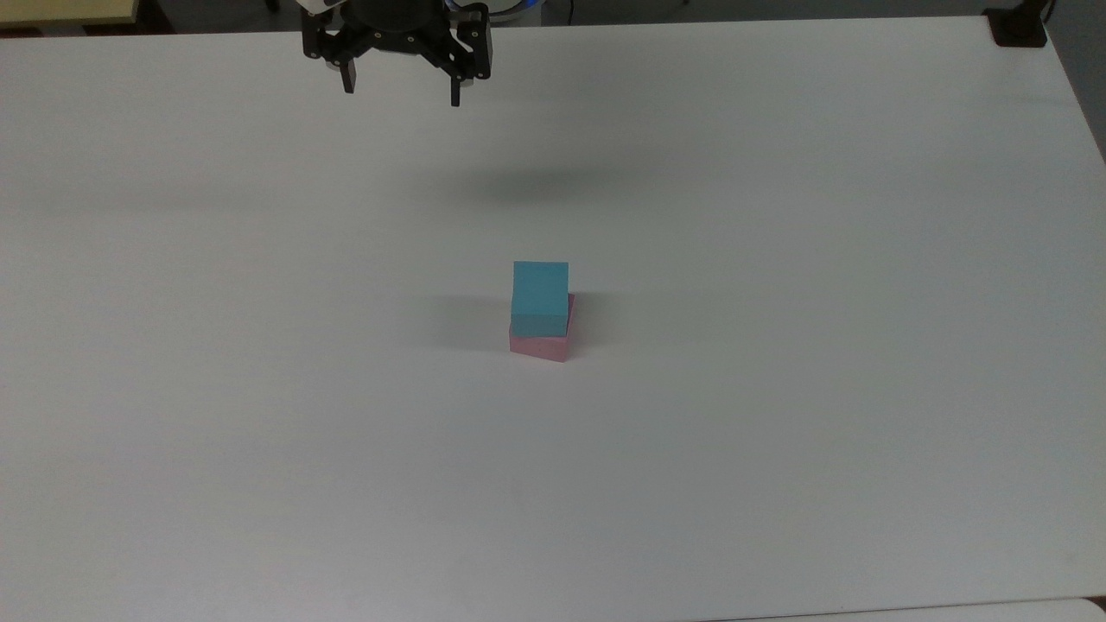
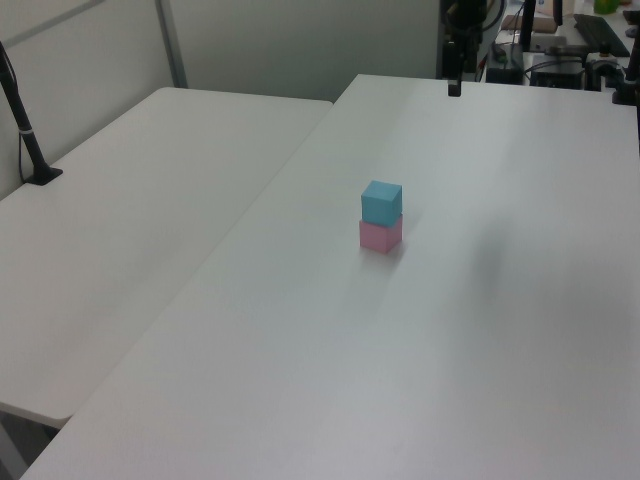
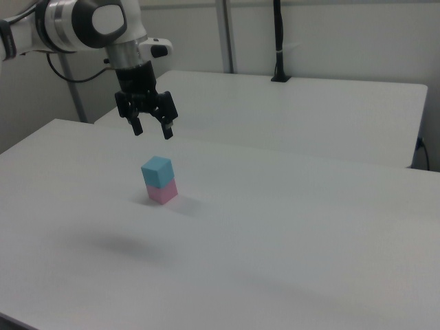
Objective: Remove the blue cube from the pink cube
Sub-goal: 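Lower the open gripper down over the light-blue cube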
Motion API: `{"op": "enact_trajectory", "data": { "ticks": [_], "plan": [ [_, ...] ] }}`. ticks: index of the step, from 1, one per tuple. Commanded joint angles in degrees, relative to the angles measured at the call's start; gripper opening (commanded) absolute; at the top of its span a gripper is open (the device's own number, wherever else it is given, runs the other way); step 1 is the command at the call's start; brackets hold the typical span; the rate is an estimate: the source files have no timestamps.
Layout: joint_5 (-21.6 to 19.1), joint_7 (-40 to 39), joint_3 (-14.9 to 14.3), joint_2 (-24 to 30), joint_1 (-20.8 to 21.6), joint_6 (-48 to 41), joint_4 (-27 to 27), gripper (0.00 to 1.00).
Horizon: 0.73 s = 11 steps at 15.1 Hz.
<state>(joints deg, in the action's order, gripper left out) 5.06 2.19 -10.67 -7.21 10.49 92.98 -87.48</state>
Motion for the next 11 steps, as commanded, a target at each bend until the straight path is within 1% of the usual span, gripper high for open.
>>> {"op": "enact_trajectory", "data": {
  "ticks": [1, 11],
  "plan": [
    [-0.4, -0.7, 0.2, 1.0, 0.0, 0.2, -1.1, 1.0],
    [-0.6, -0.7, 0.2, 0.6, 0.1, 0.7, -1.1, 1.0]
  ]
}}
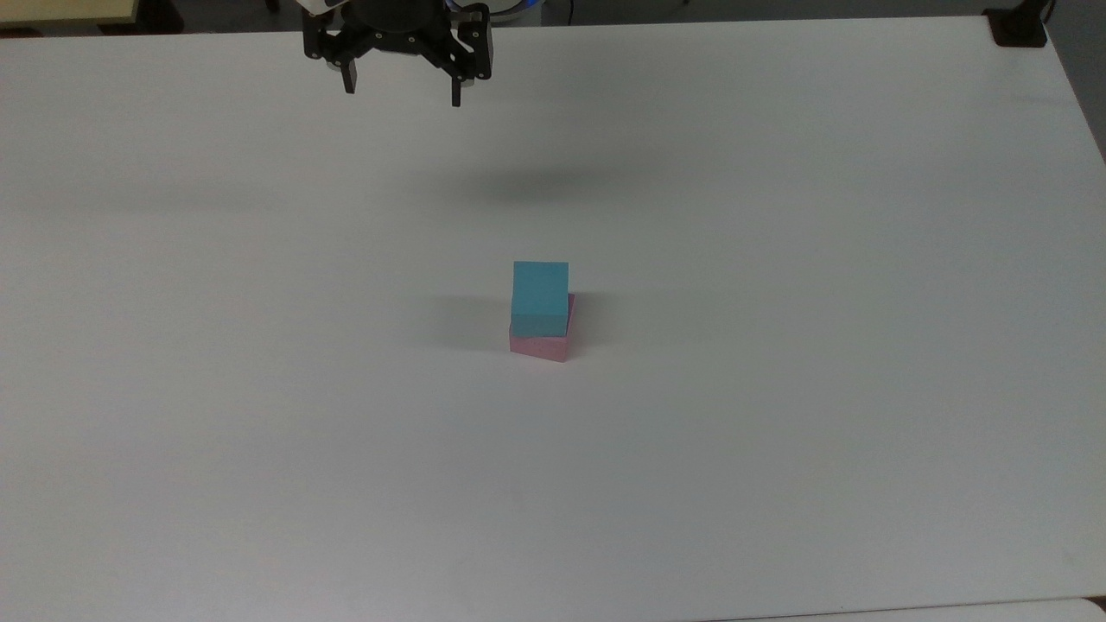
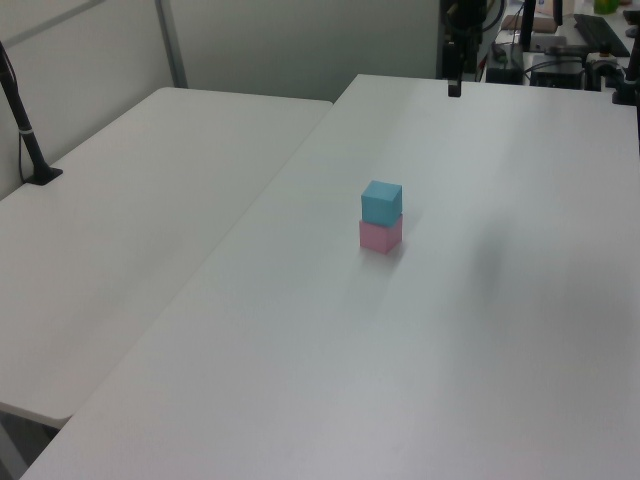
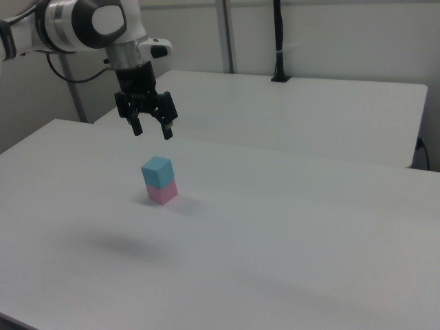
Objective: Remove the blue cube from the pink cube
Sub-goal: 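Lower the open gripper down over the light-blue cube, then close the gripper on the light-blue cube atop the pink cube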
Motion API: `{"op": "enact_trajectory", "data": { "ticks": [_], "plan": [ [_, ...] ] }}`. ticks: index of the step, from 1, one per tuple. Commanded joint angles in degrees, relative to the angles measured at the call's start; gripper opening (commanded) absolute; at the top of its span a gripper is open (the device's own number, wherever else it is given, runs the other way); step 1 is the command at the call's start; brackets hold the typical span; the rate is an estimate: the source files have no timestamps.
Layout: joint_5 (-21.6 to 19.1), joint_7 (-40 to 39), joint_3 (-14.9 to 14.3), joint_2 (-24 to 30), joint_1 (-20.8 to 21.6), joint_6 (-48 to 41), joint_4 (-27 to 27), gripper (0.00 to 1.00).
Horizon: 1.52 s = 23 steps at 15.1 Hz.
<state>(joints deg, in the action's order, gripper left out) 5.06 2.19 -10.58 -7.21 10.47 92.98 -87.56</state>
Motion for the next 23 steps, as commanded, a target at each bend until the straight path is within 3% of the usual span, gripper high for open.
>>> {"op": "enact_trajectory", "data": {
  "ticks": [1, 5, 8, 17, 23],
  "plan": [
    [-1.2, -0.6, 0.2, 0.4, 0.3, 0.9, -1.0, 1.0],
    [-5.7, -0.2, 0.6, -2.3, 0.6, 4.1, -1.0, 1.0],
    [-6.4, 4.0, 0.7, -5.0, 2.4, 7.3, -1.0, 1.0],
    [-5.4, 14.6, 0.7, -16.8, 7.8, 20.9, -0.9, 1.0],
    [-2.5, 14.6, 0.7, -18.6, 7.9, 22.1, -0.8, 1.0]
  ]
}}
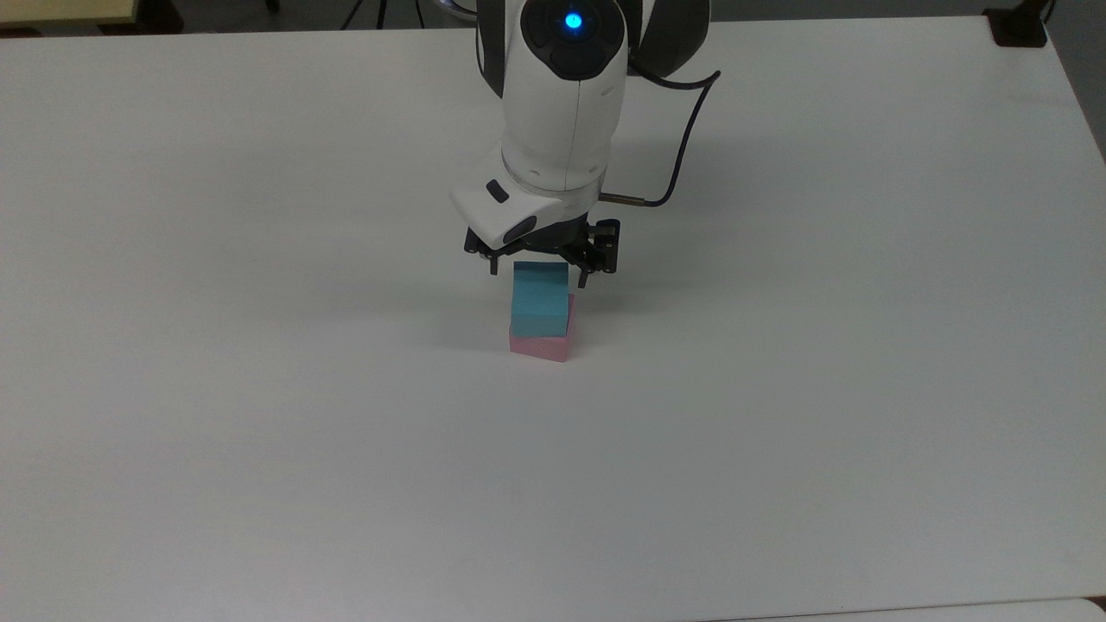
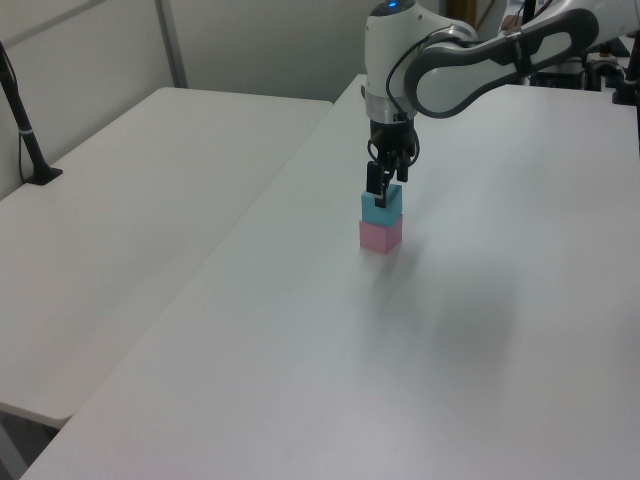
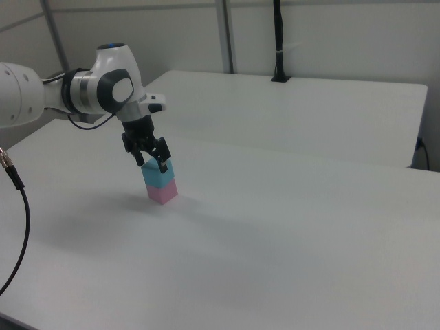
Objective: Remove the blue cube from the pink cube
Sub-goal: 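Close the gripper on the light-blue cube atop the pink cube, then lift the light-blue cube off the pink cube and carry it aside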
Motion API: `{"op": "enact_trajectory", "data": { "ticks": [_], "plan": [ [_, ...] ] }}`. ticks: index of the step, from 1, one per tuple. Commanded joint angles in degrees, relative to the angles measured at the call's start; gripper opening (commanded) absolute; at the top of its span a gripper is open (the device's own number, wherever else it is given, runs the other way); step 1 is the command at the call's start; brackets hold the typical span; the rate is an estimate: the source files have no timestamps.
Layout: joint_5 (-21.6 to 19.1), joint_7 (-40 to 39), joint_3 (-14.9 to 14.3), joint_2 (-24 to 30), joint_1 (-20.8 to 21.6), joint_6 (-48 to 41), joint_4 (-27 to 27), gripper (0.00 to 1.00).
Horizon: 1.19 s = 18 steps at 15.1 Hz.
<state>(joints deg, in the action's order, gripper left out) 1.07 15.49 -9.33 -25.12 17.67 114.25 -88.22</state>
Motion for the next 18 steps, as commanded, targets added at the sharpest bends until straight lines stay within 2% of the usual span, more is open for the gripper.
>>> {"op": "enact_trajectory", "data": {
  "ticks": [1, 2, 5, 6, 7, 11, 13, 18],
  "plan": [
    [1.5, 1.3, -0.5, -1.2, 0.8, 1.8, -0.1, 0.95],
    [1.5, 1.3, -0.3, -1.3, 1.0, 3.2, -0.2, 0.86],
    [1.5, 0.9, -0.3, -2.5, 1.5, 4.5, -0.2, 0.39],
    [1.4, 0.5, -0.4, -2.0, 1.0, 4.0, 0.0, 0.28],
    [0.9, -0.5, -0.7, -0.9, 0.1, 3.6, 0.6, 0.24],
    [1.0, -8.9, -0.8, -0.2, -6.3, 2.2, 1.4, 0.24],
    [1.5, -13.3, -0.8, -2.2, -10.6, 2.7, 1.4, 0.27],
    [3.2, -17.1, -0.8, -7.9, -15.5, 10.0, -0.1, 0.34]
  ]
}}
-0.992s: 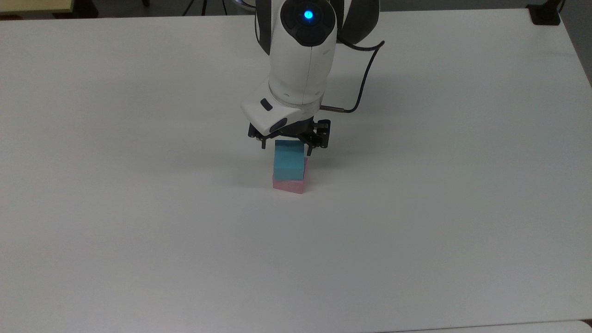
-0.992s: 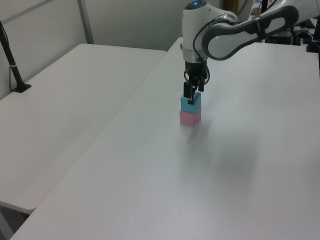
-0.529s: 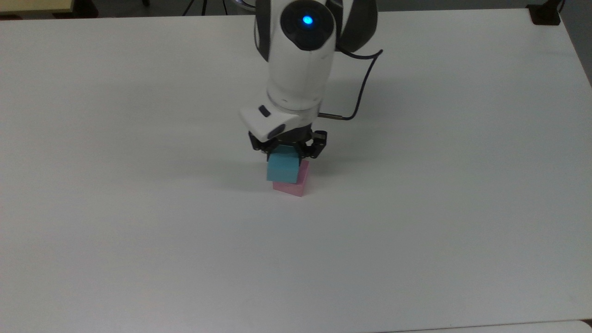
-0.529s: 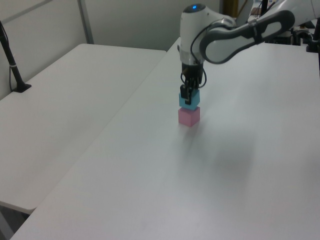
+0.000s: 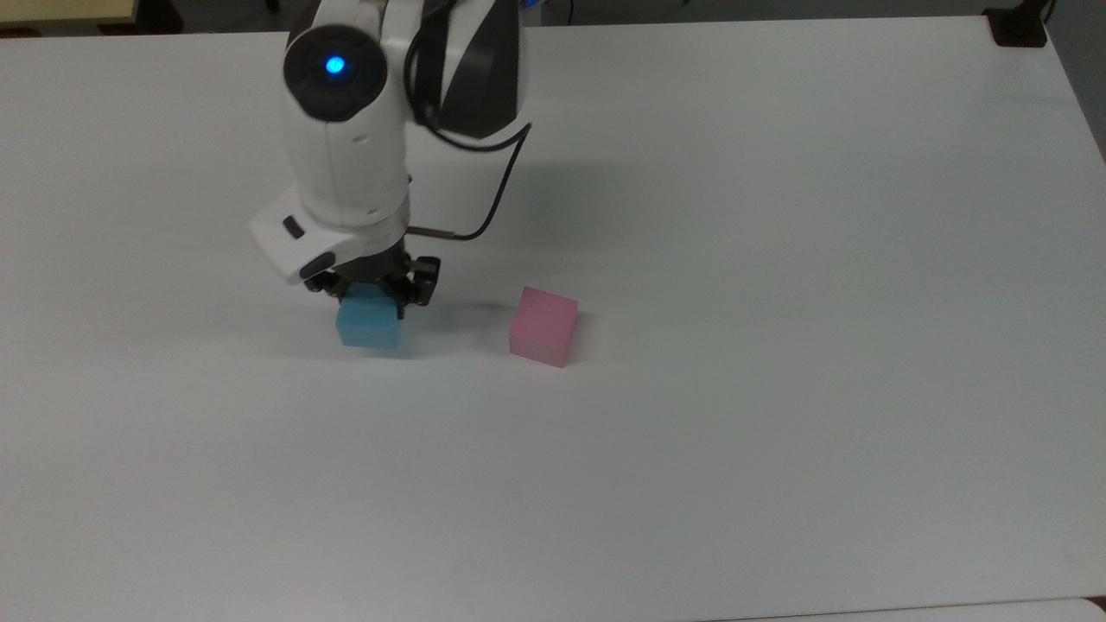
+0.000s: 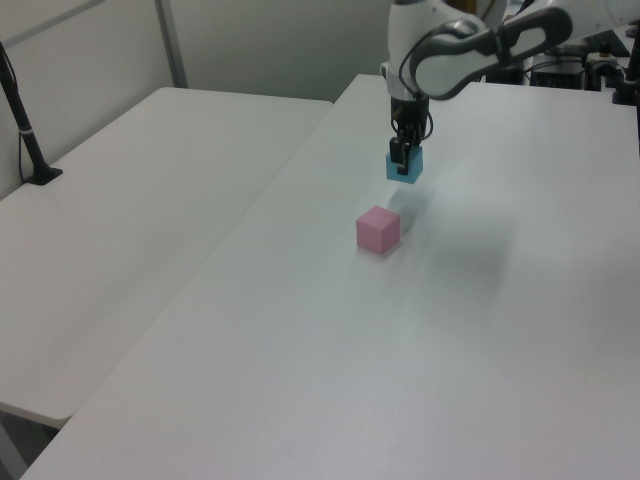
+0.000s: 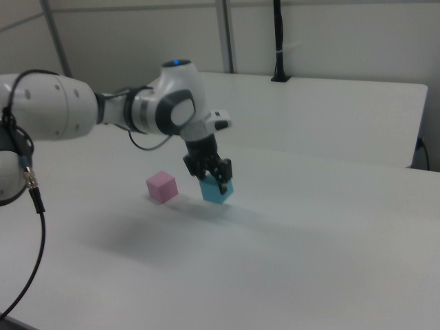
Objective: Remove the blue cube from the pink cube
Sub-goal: 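Lift the light-blue cube off the pink cube and carry it aside, then lower the light-blue cube onto the table beside the pink cube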
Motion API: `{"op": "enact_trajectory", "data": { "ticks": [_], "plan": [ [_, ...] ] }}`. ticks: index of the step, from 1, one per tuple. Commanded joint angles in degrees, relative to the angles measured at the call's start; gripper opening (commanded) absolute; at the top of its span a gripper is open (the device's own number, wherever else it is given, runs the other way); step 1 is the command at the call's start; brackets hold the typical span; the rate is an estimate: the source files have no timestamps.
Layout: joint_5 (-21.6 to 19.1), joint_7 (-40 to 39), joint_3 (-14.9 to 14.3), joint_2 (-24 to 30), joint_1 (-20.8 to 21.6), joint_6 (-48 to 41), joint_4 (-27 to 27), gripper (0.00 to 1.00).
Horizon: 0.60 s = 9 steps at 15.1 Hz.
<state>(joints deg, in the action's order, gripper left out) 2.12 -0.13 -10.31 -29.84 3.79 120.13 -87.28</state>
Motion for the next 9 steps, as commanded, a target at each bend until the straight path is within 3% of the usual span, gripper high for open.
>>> {"op": "enact_trajectory", "data": {
  "ticks": [1, 2, 3, 9],
  "plan": [
    [2.0, -2.2, 0.2, -3.4, -2.4, 4.2, -1.0, 0.45],
    [1.4, -2.7, 0.2, -3.3, -2.7, 4.1, -1.0, 0.76],
    [1.2, -2.5, 0.3, -2.9, -2.7, 4.0, -1.0, 1.0],
    [1.3, -2.1, 0.6, 7.1, 0.0, -5.5, -0.7, 1.0]
  ]
}}
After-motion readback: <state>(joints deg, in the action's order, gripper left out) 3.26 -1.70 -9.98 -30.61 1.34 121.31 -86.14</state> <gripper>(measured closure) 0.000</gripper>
